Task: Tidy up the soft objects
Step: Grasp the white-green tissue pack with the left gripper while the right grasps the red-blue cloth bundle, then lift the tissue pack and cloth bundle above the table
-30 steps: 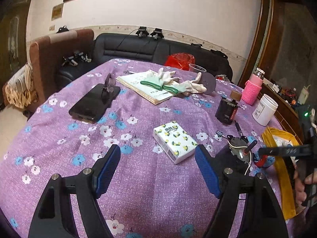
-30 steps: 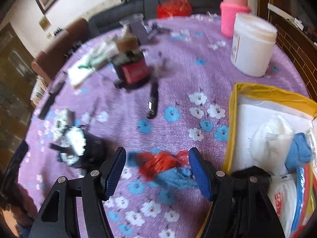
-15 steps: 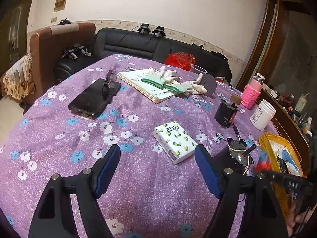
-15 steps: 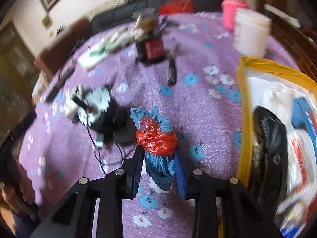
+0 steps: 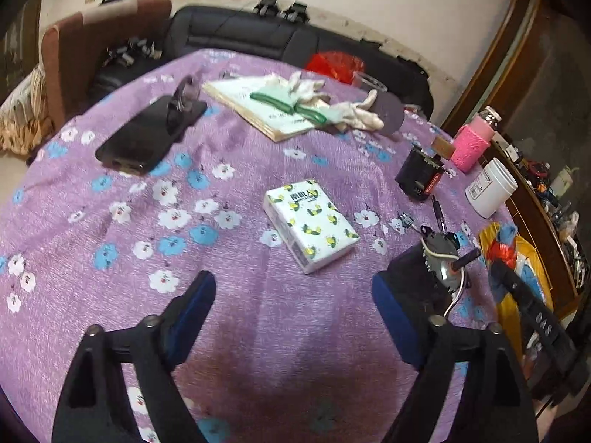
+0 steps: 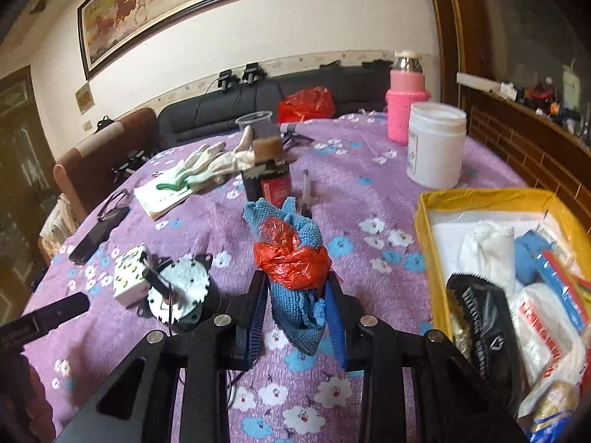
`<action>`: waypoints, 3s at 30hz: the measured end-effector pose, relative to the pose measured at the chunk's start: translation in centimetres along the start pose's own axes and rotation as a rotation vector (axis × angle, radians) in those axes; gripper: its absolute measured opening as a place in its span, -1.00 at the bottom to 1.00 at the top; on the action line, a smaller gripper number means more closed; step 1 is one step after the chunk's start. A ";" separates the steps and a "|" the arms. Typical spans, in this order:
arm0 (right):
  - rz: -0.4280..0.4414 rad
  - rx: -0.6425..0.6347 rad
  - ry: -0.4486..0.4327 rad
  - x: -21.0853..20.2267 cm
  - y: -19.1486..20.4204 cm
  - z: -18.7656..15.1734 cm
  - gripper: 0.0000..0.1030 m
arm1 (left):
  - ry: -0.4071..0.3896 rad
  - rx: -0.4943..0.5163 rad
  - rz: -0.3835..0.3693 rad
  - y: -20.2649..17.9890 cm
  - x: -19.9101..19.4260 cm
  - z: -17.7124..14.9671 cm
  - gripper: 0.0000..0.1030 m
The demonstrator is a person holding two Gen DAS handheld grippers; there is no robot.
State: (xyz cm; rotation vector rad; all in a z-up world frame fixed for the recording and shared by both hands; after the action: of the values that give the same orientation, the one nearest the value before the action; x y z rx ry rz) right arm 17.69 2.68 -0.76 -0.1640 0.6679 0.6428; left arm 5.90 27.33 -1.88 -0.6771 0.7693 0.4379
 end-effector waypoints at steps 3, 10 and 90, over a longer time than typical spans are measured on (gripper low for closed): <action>0.023 0.017 -0.022 -0.7 0.0 0.3 -0.36 | 0.029 0.009 0.091 -1.0 1.2 1.3 0.68; 0.044 0.039 -0.051 -1.7 0.0 0.5 -0.36 | 0.067 -0.071 0.162 -2.0 4.7 3.7 0.68; 0.146 -0.140 -0.163 -3.7 5.7 -0.2 -0.35 | -0.561 0.413 0.178 -7.6 -5.0 -3.7 0.04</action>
State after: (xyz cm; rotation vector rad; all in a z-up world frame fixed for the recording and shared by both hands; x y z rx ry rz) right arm 11.91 5.26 1.74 -0.1917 0.4805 0.8353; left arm 5.32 18.80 2.90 -0.0821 0.3647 0.5770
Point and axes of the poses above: each gripper's, at about its wrist camera, not at the fingertips, and x roughly the way its jaws point, y to its left, z to its top, the point moved 3 cm from there along x, roughly the way its jaws point, and after that the axes turned 10 degrees about -x, right-handed, at the moved point
